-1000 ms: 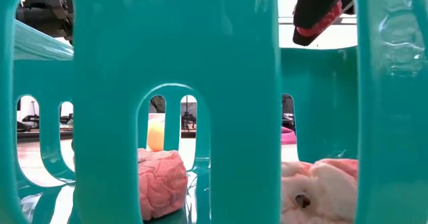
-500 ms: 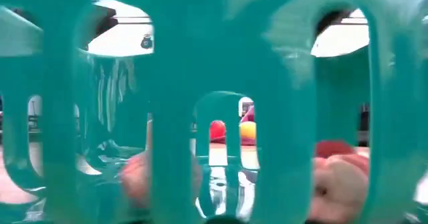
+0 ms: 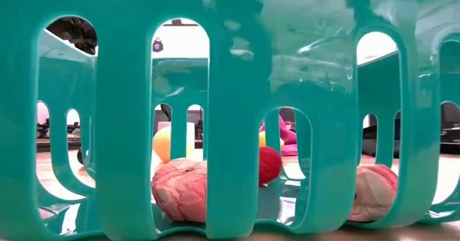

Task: Pick and placing Produce into tupperware
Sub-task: Put the yellow lemon into the green basket

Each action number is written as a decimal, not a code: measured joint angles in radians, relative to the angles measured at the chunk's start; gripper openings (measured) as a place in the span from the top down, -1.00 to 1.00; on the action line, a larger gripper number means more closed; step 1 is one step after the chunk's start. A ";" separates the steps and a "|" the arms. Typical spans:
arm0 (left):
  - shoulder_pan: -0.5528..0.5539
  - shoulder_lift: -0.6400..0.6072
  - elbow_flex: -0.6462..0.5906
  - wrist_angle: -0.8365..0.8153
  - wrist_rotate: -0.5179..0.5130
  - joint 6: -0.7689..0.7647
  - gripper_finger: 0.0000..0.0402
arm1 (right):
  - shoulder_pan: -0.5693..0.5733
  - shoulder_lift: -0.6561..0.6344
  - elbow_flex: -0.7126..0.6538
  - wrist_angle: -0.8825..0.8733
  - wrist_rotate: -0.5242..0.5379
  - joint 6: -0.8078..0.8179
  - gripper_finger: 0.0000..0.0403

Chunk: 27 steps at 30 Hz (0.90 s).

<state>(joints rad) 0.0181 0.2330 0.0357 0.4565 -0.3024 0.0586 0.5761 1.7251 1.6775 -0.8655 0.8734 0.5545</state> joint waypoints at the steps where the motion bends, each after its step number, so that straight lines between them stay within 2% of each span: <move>1: 0.000 0.001 0.000 -0.001 0.003 0.000 0.16 | -0.016 -0.020 -0.009 -0.020 0.000 0.000 -0.55; 5: 0.000 0.004 0.000 -0.002 0.014 -0.001 0.16 | -0.109 -0.081 -0.075 -0.100 -0.039 -0.020 -0.80; 10: 0.000 0.010 -0.001 -0.003 0.014 -0.001 0.16 | -0.242 -0.158 -0.202 -0.076 -0.129 -0.163 -0.86; 18: 0.000 0.017 -0.001 -0.002 0.014 0.000 0.16 | -0.452 -0.259 -0.477 0.283 -0.502 -0.435 -0.86; 27: 0.000 0.022 -0.001 -0.002 0.014 0.000 0.16 | -0.666 -0.267 -0.627 0.433 -0.738 -0.592 -0.86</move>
<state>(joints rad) 0.0181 0.2554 0.0349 0.4547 -0.2882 0.0585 -0.0899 1.4581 1.0507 -0.4325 0.1355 -0.0380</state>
